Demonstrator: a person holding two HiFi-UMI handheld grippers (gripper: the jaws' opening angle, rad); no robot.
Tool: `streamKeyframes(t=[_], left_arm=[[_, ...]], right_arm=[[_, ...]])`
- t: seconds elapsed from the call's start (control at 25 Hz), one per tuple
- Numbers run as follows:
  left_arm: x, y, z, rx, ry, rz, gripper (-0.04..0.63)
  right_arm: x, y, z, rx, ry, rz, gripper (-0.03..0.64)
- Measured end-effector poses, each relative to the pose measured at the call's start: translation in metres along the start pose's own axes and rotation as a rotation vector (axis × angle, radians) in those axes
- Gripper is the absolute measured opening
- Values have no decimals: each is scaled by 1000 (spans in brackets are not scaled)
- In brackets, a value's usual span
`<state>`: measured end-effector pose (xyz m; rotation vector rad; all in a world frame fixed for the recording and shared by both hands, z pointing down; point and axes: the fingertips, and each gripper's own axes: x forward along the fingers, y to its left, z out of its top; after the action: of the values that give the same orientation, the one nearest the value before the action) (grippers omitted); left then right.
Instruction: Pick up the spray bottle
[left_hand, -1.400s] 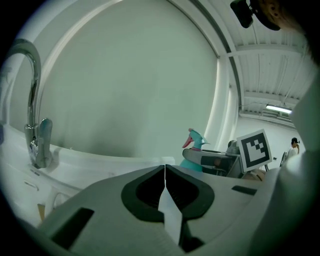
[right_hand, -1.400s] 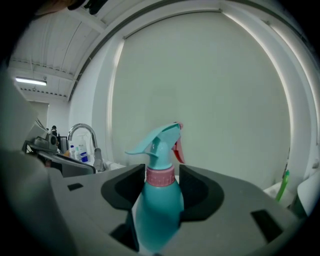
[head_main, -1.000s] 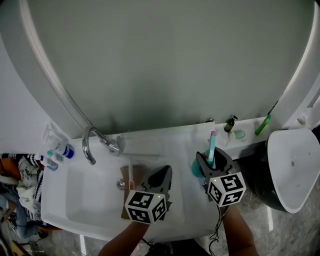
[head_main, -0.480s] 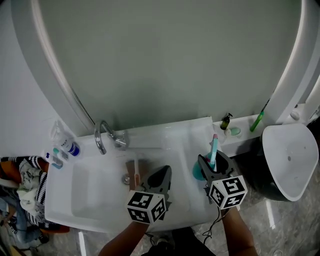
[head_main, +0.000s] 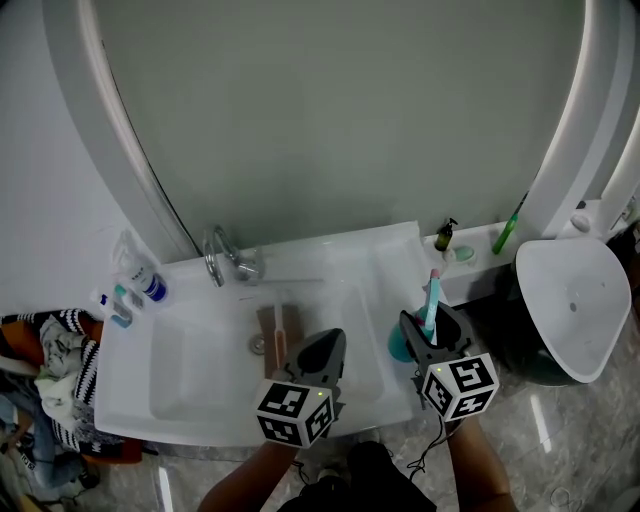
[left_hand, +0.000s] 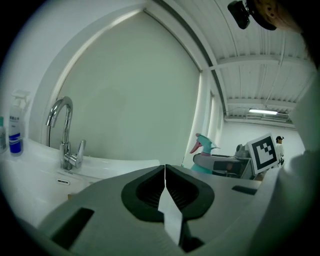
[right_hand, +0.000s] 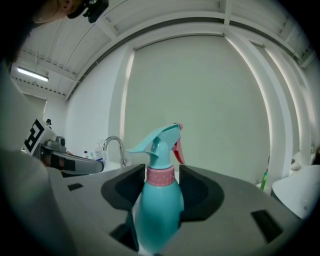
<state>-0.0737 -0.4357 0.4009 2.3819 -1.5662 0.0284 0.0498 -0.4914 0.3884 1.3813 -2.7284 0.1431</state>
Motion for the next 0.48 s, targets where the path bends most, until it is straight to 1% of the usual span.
streamKeyframes(t=[0.48], left_arm=[[-48,-22,-11,-13,-23,-8,6]], right_arm=[[-55,39,-9,-6,0,9,209]])
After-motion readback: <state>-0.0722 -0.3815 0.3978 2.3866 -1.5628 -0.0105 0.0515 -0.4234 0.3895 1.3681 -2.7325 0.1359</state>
